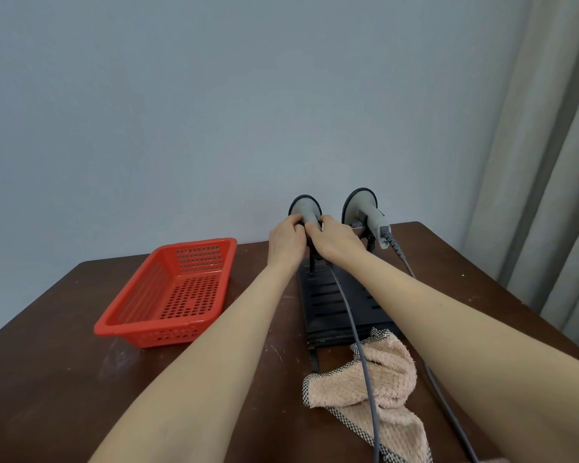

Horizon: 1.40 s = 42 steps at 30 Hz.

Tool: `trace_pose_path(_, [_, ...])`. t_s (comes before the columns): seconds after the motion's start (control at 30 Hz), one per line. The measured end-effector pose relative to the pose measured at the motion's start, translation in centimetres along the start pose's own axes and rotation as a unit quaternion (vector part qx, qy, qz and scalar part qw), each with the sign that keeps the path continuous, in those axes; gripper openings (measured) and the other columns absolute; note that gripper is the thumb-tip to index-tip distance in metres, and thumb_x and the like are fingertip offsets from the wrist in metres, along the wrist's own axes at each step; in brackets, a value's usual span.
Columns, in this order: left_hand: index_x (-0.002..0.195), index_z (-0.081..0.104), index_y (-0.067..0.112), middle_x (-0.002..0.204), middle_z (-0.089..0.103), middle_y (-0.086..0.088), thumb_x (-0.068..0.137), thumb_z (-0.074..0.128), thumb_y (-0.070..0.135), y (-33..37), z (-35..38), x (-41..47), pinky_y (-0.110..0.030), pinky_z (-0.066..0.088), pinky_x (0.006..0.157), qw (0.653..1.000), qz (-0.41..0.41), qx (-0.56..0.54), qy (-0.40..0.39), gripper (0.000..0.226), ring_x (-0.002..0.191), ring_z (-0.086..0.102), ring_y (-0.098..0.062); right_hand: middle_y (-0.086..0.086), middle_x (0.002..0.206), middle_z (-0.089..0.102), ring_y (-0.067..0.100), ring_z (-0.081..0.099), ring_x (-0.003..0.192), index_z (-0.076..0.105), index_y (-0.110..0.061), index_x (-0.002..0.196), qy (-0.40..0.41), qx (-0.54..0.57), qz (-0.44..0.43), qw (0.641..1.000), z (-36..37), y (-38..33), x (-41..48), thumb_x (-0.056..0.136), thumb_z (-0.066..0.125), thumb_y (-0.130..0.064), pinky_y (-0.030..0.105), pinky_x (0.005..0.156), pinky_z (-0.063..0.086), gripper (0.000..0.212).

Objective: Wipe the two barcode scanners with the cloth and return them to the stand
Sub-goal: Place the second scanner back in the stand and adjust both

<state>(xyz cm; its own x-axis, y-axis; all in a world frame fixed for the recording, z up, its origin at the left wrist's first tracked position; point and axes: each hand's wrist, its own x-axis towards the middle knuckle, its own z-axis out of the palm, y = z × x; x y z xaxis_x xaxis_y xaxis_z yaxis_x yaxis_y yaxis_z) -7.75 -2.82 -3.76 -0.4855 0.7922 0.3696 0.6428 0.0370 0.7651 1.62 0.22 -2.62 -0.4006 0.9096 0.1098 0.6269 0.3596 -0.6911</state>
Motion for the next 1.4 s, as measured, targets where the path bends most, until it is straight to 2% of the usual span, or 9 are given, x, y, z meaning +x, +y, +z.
trace_pose_path(0.17, [0.091, 0.066, 0.003, 0.085, 0.065, -0.015, 0.083, 0.034, -0.002, -0.2, -0.4, 0.4, -0.032, 0.040, 0.065, 1.000, 0.007, 0.005, -0.012, 0.033, 0.081, 0.055, -0.028, 0.015, 0.125, 0.058, 0.034, 0.052, 0.115, 0.046, -0.010, 0.130, 0.015, -0.004, -0.007, 1.000, 0.4, -0.2, 0.1, 0.097, 0.032, -0.046, 0.038, 0.082, 0.039, 0.051])
trace_pose_path(0.33, [0.107, 0.066, 0.008, 0.105, 0.068, -0.015, 0.085, 0.033, 0.000, -0.5, -0.5, 0.3, -0.034, 0.043, 0.079, 1.000, 0.004, 0.007, -0.015, 0.040, 0.098, 0.057, -0.031, 0.013, 0.118, 0.062, 0.031, 0.056, 0.107, 0.049, -0.011, 0.126, 0.016, 0.002, -0.012, 1.000, 0.7, -0.2, 0.2, 0.096, 0.033, -0.049, 0.036, 0.079, 0.043, 0.050])
trace_pose_path(0.47, [0.104, 0.064, 0.008, 0.091, 0.065, -0.010, 0.086, 0.032, -0.001, -0.3, -0.8, -0.1, -0.030, 0.039, 0.070, 1.000, 0.008, 0.002, -0.024, 0.038, 0.087, 0.055, -0.027, 0.013, 0.116, 0.061, 0.027, 0.053, 0.097, 0.050, -0.011, 0.123, 0.007, 0.023, -0.006, 1.000, 0.5, -0.2, 0.3, 0.097, 0.030, -0.051, 0.035, 0.076, 0.041, 0.052])
trace_pose_path(0.63, [0.126, 0.054, 0.005, 0.127, 0.058, -0.013, 0.092, 0.033, 0.001, 0.0, -1.2, -0.1, -0.026, 0.036, 0.087, 1.000, -0.007, 0.009, -0.027, 0.041, 0.118, 0.051, -0.027, 0.015, 0.121, 0.059, 0.031, 0.054, 0.104, 0.048, -0.010, 0.125, 0.002, 0.032, 0.007, 0.999, 0.5, -0.2, 0.3, 0.098, 0.026, -0.051, 0.037, 0.079, 0.042, 0.054])
trace_pose_path(0.8, [0.121, 0.056, 0.002, 0.113, 0.060, -0.012, 0.091, 0.032, 0.000, 0.3, -1.4, -0.1, -0.027, 0.036, 0.082, 0.999, -0.005, 0.027, -0.027, 0.039, 0.103, 0.051, -0.023, 0.018, 0.134, 0.051, 0.033, 0.050, 0.118, 0.041, -0.007, 0.136, 0.011, 0.026, 0.020, 0.999, 0.0, 0.0, 0.2, 0.100, 0.025, -0.048, 0.037, 0.081, 0.037, 0.057])
trace_pose_path(0.9, [0.123, 0.054, -0.001, 0.124, 0.059, -0.016, 0.092, 0.031, 0.000, 0.5, -1.4, 0.0, -0.031, 0.039, 0.091, 0.999, -0.001, 0.035, -0.025, 0.038, 0.108, 0.051, -0.027, 0.018, 0.133, 0.052, 0.033, 0.050, 0.118, 0.042, -0.006, 0.135, 0.011, 0.022, 0.018, 1.000, -0.1, 0.2, 0.4, 0.100, 0.025, -0.048, 0.037, 0.081, 0.037, 0.058])
trace_pose_path(1.03, [0.123, 0.054, -0.001, 0.116, 0.060, -0.015, 0.093, 0.031, 0.001, 0.4, -1.3, 0.3, -0.025, 0.038, 0.077, 0.998, -0.001, 0.046, -0.032, 0.038, 0.095, 0.047, -0.018, 0.017, 0.130, 0.054, 0.033, 0.052, 0.114, 0.045, -0.005, 0.133, 0.009, 0.024, 0.019, 1.000, 0.0, 0.4, 0.6, 0.100, 0.025, -0.050, 0.036, 0.080, 0.038, 0.059])
trace_pose_path(1.17, [0.124, 0.054, 0.004, 0.127, 0.058, -0.013, 0.093, 0.032, 0.004, 0.2, -1.2, 0.5, -0.030, 0.039, 0.085, 0.998, -0.007, 0.052, -0.029, 0.039, 0.115, 0.052, -0.027, 0.017, 0.127, 0.055, 0.033, 0.052, 0.112, 0.045, -0.006, 0.132, 0.011, 0.026, 0.018, 0.999, 0.0, 0.6, 0.6, 0.099, 0.024, -0.050, 0.036, 0.079, 0.039, 0.059])
trace_pose_path(1.4, [0.131, 0.050, 0.011, 0.130, 0.057, -0.007, 0.093, 0.035, 0.011, 0.1, -1.5, 0.7, -0.026, 0.036, 0.086, 0.999, -0.031, 0.045, -0.002, 0.041, 0.119, 0.051, -0.023, 0.016, 0.128, 0.055, 0.032, 0.052, 0.113, 0.046, -0.007, 0.132, 0.015, 0.042, 0.025, 0.999, -0.3, 0.9, 0.5, 0.098, 0.025, -0.051, 0.038, 0.085, 0.042, 0.059])
